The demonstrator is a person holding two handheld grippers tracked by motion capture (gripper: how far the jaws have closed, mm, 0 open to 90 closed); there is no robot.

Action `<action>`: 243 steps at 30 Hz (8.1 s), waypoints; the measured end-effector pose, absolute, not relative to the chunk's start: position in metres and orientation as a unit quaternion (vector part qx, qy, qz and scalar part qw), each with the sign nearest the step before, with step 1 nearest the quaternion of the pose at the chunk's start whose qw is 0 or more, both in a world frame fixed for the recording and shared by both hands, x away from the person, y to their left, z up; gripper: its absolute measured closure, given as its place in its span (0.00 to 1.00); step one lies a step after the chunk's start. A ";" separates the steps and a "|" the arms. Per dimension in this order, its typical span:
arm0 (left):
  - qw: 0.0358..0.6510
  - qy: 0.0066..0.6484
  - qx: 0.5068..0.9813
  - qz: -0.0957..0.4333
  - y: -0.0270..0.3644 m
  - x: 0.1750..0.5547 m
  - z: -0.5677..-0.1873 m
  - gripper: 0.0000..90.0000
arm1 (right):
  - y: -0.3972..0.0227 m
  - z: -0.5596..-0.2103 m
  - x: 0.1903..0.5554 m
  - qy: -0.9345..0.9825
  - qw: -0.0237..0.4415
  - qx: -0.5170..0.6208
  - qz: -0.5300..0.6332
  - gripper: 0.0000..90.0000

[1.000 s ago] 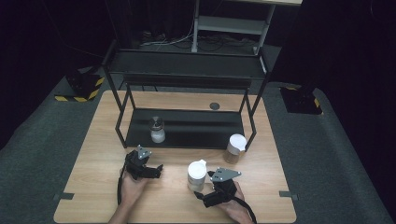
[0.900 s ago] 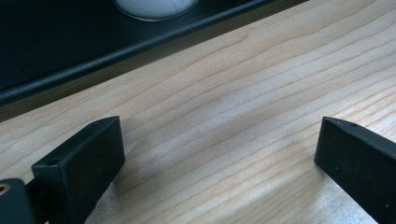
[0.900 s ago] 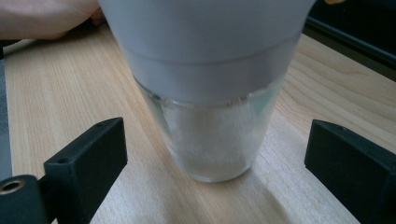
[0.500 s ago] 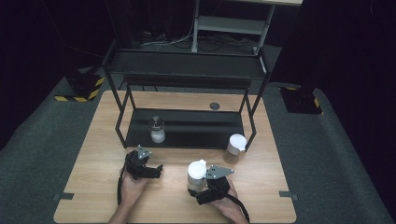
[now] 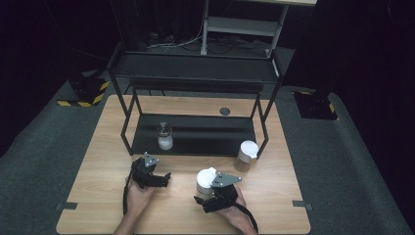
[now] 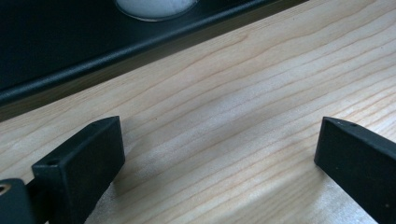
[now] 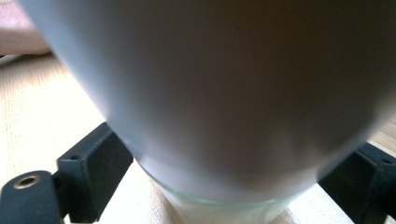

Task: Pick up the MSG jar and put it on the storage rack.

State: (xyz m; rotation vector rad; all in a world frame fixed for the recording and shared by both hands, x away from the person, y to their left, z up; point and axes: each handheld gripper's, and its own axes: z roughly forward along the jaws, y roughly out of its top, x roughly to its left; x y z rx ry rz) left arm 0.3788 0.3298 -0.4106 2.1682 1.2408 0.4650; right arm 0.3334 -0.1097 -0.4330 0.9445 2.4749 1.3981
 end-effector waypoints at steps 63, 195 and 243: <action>0.296 0.466 0.815 0.175 0.330 0.379 -0.411 0.02 | -0.101 -0.438 0.309 0.809 0.131 0.321 0.474 0.34; 0.297 0.467 0.814 0.175 0.330 0.379 -0.411 0.02 | -0.051 -0.409 0.412 0.764 0.183 0.409 0.464 0.34; 0.297 0.467 0.814 0.175 0.330 0.379 -0.411 0.02 | -0.017 -0.435 0.453 0.748 0.194 0.443 0.454 0.34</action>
